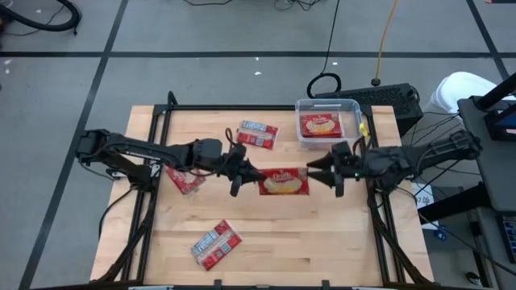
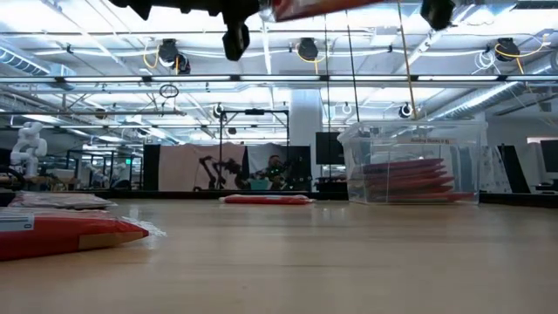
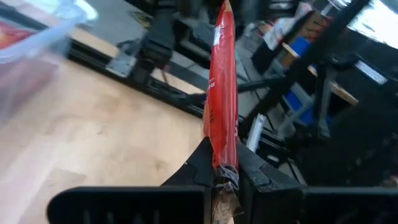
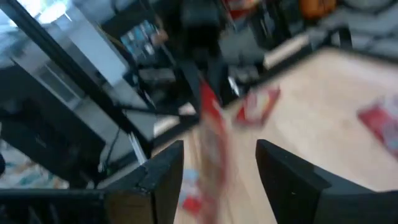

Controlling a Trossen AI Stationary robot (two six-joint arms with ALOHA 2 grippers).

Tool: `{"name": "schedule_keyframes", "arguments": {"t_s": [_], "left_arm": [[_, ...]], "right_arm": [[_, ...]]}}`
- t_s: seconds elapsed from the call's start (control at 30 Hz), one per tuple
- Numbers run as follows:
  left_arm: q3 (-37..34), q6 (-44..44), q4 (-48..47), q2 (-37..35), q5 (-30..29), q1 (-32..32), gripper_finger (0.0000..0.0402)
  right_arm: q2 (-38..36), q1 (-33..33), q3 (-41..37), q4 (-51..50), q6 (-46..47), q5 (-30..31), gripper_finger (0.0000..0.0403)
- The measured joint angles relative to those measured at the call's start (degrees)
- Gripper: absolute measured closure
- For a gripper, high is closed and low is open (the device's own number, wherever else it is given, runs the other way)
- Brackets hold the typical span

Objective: Sort popcorn bags into baskets
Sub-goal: Put the popcorn bag into the transparent container

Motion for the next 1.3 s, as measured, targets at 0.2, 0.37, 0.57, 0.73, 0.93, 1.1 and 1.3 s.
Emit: {"name": "schedule_keyframes", "arguments": {"t_s": [0.2, 0.37, 0.57, 0.73, 0.93, 1.1, 1.3], "left_arm": [[0.0, -1.4, 0.8, -1.0, -2.0, 1.9, 0.0382], [-0.1, -2.2, 2.0, -0.8, -1.9, 4.2, 0.0382], [-0.1, -1.8, 2.0, -0.9, 0.4, 6.3, 0.0381], [-0.1, -1.3, 1.9, -0.9, 2.1, 7.3, 0.0381], [-0.1, -0.5, 1.8, -0.9, 2.3, 7.6, 0.0381], [-0.1, -1.2, 1.7, -0.9, 2.3, 7.6, 0.0373], [-0.1, -0.6, 0.5, -2.6, -4.4, 7.1, 0.0278]], "right_arm": [[1.2, -5.0, 0.0, 5.1, -1.6, -2.0, 0.0193], [4.0, -8.6, 0.0, 5.4, -0.5, -6.8, 0.0189], [7.0, -12.9, 0.0, 10.4, -1.5, -11.1, 0.0225], [7.1, -15.9, 0.0, 11.3, -2.7, -13.7, 0.0290], [7.1, -18.9, 0.0, 10.9, -2.4, -19.5, 0.0382], [7.0, -19.4, 0.0, 10.7, 0.2, -20.0, 0.0387], [6.9, -20.1, 0.0, 10.4, 5.7, -19.6, 0.0397]]}}
